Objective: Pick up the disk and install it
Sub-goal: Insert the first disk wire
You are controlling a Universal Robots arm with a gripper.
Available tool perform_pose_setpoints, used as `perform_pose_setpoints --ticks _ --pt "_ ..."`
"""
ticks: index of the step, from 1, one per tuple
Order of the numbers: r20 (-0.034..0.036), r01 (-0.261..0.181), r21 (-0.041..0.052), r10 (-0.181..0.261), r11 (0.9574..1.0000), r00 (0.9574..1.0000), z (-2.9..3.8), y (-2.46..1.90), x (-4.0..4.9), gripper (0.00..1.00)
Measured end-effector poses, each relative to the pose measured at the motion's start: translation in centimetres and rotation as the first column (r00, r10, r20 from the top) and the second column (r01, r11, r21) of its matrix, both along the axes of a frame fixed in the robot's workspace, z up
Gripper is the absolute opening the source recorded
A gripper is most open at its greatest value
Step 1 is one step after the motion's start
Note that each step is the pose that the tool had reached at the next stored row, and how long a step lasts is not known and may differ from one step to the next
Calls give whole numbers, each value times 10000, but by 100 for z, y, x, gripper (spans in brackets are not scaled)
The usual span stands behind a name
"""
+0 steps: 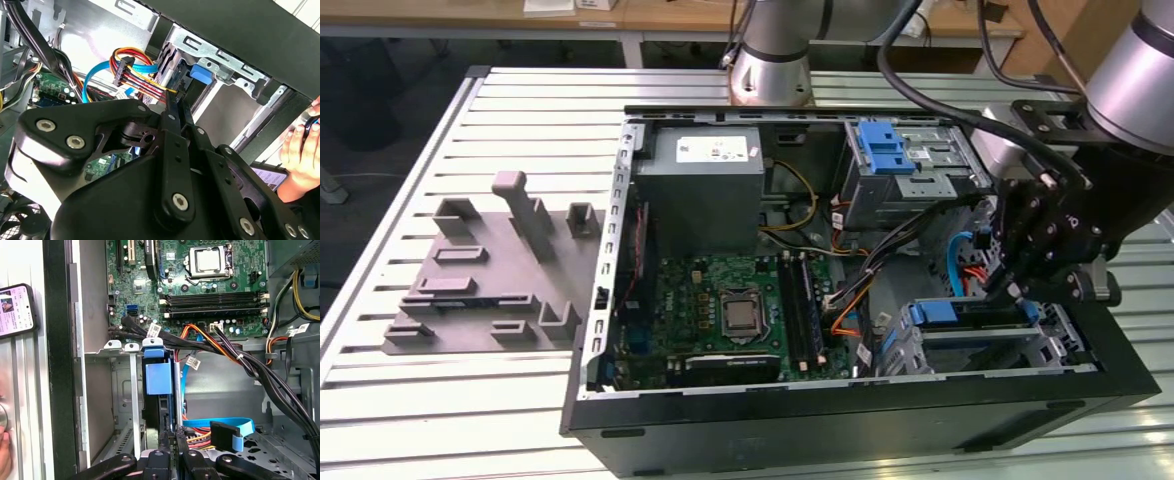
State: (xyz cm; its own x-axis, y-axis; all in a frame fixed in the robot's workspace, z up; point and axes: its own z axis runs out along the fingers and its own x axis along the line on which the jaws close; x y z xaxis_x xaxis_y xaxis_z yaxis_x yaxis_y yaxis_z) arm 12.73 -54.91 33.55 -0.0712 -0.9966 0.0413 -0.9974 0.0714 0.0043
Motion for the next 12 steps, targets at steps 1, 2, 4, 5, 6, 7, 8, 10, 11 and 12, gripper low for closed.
perform_pose_setpoints --ticks 1,2,4,5,6,7,8,10,11,12 --pt "-5 -1 -1 1 10000 10000 -2 -1 1 16" --pt "-10 -2 1 2 10000 10000 -5 -2 4 16" --pt "-20 0 1 0 10000 10000 -9 -5 8 16" --pt "-27 -1 1 1 10000 10000 -10 -5 10 16" --pt "-33 -1 -1 1 10000 10000 -11 -6 12 16" --pt "-37 0 -1 0 10000 10000 -13 -7 13 16" --pt "-41 1 -1 -1 10000 10000 -15 -7 13 16" --pt "-46 0 -1 0 10000 10000 -19 -9 15 16" --pt "-48 -1 0 1 10000 10000 -22 -10 15 16" --pt "-52 -1 -2 1 10000 10000 -23 -11 15 16"
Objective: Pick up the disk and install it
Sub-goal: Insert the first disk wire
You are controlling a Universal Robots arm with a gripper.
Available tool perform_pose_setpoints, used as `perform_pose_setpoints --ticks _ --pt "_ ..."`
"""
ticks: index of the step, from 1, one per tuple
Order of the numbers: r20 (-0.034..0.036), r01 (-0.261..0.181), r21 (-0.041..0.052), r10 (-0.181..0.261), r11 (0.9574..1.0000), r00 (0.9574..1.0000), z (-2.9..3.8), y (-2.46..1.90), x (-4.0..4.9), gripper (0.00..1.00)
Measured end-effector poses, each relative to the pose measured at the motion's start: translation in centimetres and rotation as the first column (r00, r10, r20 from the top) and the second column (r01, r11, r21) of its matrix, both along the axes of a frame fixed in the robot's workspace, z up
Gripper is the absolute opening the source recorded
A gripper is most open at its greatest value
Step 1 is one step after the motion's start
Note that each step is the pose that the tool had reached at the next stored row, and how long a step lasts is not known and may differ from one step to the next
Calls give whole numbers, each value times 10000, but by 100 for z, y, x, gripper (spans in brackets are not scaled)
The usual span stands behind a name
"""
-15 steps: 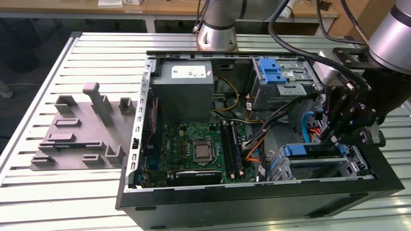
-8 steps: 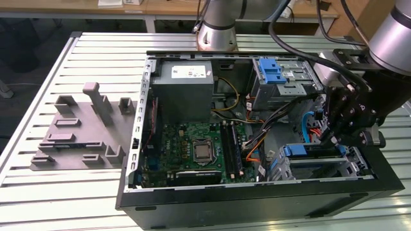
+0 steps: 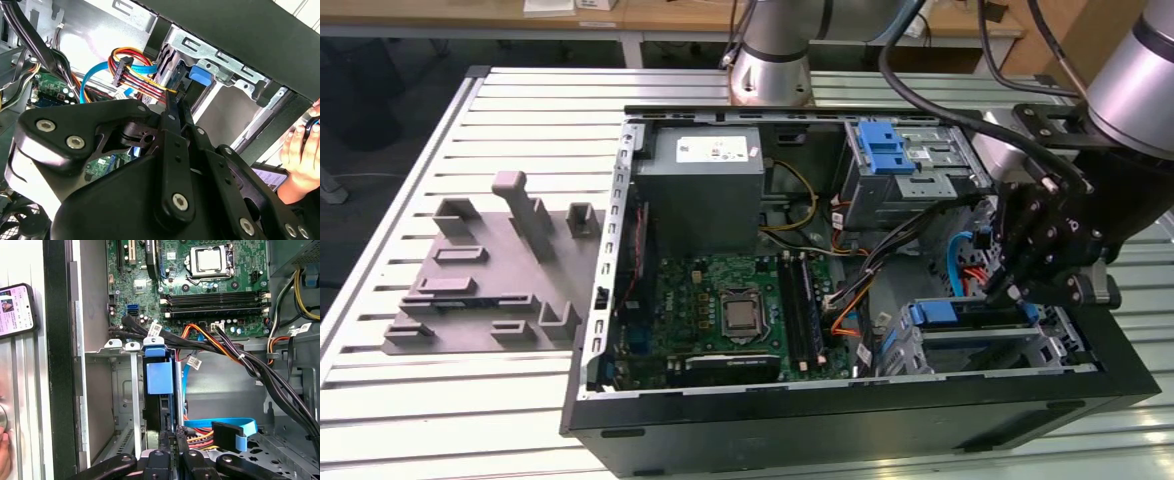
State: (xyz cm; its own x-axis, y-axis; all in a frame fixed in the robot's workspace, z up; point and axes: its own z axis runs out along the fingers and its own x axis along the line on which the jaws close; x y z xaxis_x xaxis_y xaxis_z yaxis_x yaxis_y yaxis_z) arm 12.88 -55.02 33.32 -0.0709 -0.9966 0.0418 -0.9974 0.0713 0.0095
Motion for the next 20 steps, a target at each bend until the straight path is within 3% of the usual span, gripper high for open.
perform_pose_setpoints --ticks 13,20 --pt "-123 1 5 -1 10000 9999 -15 -1 13 16" --pt "-132 1 17 -1 10000 9999 7 6 14 16"
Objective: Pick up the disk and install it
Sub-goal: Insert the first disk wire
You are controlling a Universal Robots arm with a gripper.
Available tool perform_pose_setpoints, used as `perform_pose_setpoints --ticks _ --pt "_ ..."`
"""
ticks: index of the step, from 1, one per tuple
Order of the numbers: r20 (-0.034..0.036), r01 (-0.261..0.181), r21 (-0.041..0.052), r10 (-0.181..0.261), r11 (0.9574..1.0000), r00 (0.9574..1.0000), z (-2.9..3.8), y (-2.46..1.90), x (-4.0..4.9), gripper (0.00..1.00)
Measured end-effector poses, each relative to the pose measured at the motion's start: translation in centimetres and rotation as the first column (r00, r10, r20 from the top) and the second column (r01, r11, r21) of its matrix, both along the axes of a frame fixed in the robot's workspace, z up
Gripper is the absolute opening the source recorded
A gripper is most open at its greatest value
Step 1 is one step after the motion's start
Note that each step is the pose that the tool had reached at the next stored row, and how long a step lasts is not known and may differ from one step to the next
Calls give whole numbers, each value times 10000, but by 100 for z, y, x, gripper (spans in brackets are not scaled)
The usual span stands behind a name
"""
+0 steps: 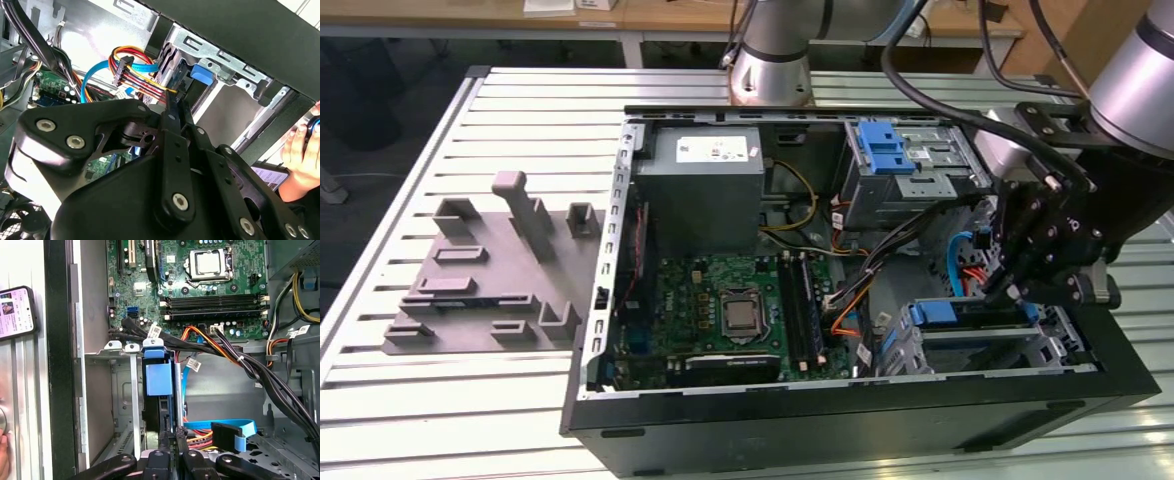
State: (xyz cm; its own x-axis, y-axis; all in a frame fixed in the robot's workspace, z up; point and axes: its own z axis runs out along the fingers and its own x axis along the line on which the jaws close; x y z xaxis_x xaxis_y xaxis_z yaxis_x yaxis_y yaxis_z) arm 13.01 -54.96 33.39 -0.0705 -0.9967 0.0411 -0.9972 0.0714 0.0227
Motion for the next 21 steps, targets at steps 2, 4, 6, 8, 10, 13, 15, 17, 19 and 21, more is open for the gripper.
perform_pose_setpoints --ticks 2,4,6,8,10,13,15,17,19,21 --pt "0 -6 -1 6 10000 10000 3 0 0 16" --pt "0 -16 1 16 10000 10000 3 0 2 16" --pt "0 -20 3 20 10000 10000 2 1 9 16" --pt "-3 -18 2 18 10000 10000 0 0 15 16" --pt "-5 -17 0 17 10000 10000 -2 0 15 16" --pt "-5 -18 1 18 10000 10000 -9 0 16 16" --pt "-5 -19 -1 19 10000 10000 -12 0 16 16" --pt "-6 -19 1 19 10000 10000 -16 0 16 16" --pt "-7 -19 2 19 10000 10000 -19 0 16 16" --pt "-10 -19 2 19 10000 10000 -22 0 16 16"
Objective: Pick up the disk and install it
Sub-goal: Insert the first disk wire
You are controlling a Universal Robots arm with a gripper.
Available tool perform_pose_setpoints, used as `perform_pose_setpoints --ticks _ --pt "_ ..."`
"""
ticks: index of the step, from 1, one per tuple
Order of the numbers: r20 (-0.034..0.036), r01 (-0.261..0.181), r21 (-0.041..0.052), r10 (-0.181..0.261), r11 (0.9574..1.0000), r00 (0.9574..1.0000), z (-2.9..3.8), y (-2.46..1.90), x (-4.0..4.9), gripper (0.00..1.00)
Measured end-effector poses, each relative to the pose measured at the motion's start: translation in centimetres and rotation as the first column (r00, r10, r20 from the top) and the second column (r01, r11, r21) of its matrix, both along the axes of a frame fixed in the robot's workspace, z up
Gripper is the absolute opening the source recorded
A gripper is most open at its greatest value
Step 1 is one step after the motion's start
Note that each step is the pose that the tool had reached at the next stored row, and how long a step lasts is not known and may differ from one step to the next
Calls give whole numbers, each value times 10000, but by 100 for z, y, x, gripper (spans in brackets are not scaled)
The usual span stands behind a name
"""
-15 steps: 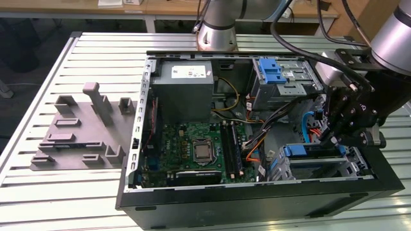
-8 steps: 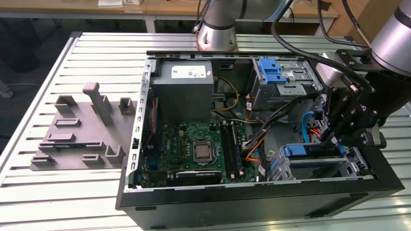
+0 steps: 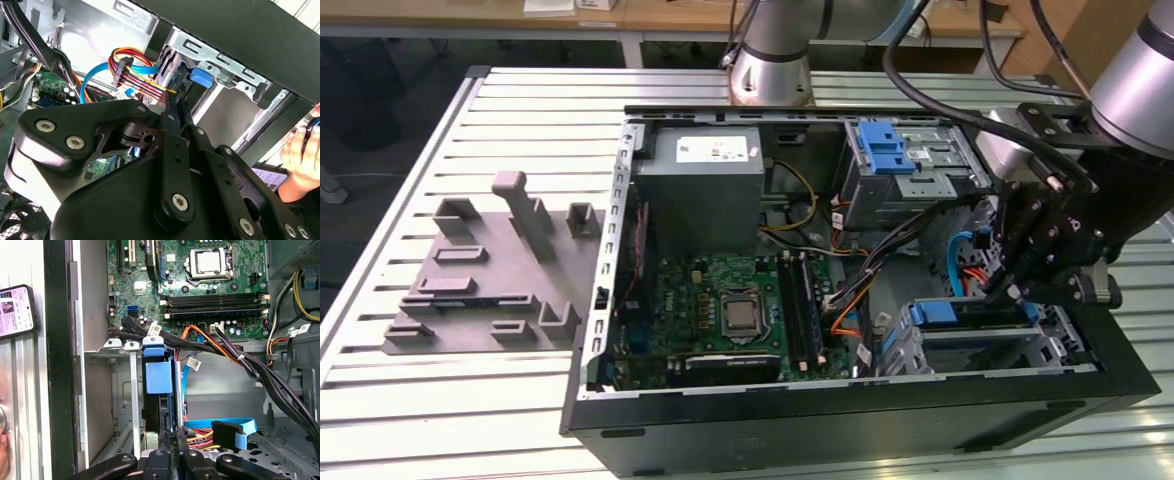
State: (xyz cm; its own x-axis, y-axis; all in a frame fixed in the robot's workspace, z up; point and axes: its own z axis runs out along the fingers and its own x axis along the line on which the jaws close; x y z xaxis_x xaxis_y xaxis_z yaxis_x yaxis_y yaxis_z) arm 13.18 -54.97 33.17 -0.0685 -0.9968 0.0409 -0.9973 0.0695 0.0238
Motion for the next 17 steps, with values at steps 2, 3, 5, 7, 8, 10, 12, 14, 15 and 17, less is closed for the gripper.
perform_pose_setpoints --ticks 2,3,5,7,8,10,12,14,15,17 --pt "-3 0 0 0 10000 10000 -1 0 0 16" --pt "-5 0 1 0 10000 10000 -1 1 0 16" --pt "-9 0 5 0 10000 10000 1 1 0 16" --pt "-12 1 25 -1 10000 10000 16 1 0 16" --pt "-12 1 31 -1 10000 10000 31 0 0 16" --pt "-11 1 41 -1 10000 10000 37 1 0 16" --pt "-11 1 39 0 10000 10000 38 0 0 16" --pt "-11 0 40 0 10000 10000 37 -1 0 16" --pt "-11 1 40 -1 10000 10000 37 -2 0 16" --pt "-11 0 39 0 10000 10000 37 -5 1 16"
